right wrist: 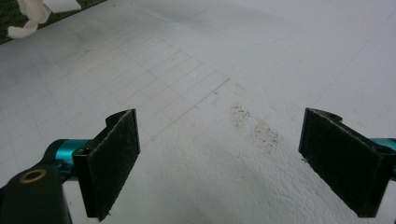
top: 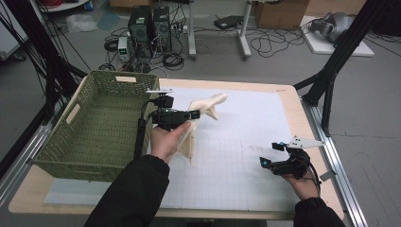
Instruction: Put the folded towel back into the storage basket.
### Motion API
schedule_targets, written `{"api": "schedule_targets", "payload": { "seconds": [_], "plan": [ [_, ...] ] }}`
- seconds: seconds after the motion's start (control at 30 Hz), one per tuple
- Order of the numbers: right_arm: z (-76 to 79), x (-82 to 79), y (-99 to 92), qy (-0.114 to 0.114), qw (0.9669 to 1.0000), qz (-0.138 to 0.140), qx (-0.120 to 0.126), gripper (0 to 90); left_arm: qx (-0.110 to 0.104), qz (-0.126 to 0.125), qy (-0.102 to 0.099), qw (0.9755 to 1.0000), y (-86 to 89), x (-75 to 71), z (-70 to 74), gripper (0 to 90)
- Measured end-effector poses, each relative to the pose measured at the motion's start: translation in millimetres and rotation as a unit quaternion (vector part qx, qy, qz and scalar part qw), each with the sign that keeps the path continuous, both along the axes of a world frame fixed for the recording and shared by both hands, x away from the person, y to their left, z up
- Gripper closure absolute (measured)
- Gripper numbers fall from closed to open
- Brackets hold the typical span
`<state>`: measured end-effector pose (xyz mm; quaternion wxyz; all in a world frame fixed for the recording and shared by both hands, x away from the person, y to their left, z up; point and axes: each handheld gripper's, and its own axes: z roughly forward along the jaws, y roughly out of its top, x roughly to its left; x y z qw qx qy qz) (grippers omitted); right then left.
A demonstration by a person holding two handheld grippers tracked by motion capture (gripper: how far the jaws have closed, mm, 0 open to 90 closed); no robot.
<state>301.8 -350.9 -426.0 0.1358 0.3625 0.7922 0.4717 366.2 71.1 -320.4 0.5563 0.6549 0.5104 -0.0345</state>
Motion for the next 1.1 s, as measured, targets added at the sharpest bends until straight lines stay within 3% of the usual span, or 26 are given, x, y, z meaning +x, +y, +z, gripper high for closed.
{"api": "schedule_targets", "payload": {
  "seconds": [0.17,0.27,0.63,0.83,1.1],
  "plan": [
    [-0.4,0.4,0.8,0.000,1.0000,0.001,-0.001,11.7,-0.015,0.024,0.001,0.9996,13.6,4.0,10.4,79.8],
    [-0.6,0.8,0.8,0.000,1.0000,0.002,-0.002,11.7,-0.019,0.025,0.003,0.9995,20.4,5.4,14.4,79.8],
    [-1.0,1.4,2.5,0.002,1.0000,0.007,0.001,11.7,-0.030,0.000,0.021,0.9993,38.8,9.7,20.6,79.8],
    [-1.3,2.0,2.0,0.002,1.0000,0.006,0.000,11.7,-0.041,-0.009,0.019,0.9989,55.7,10.2,28.8,79.8],
    [-2.4,3.2,2.9,0.004,1.0000,0.007,-0.004,11.7,-0.044,0.003,0.024,0.9987,83.5,8.8,35.8,79.9]
  ]
}}
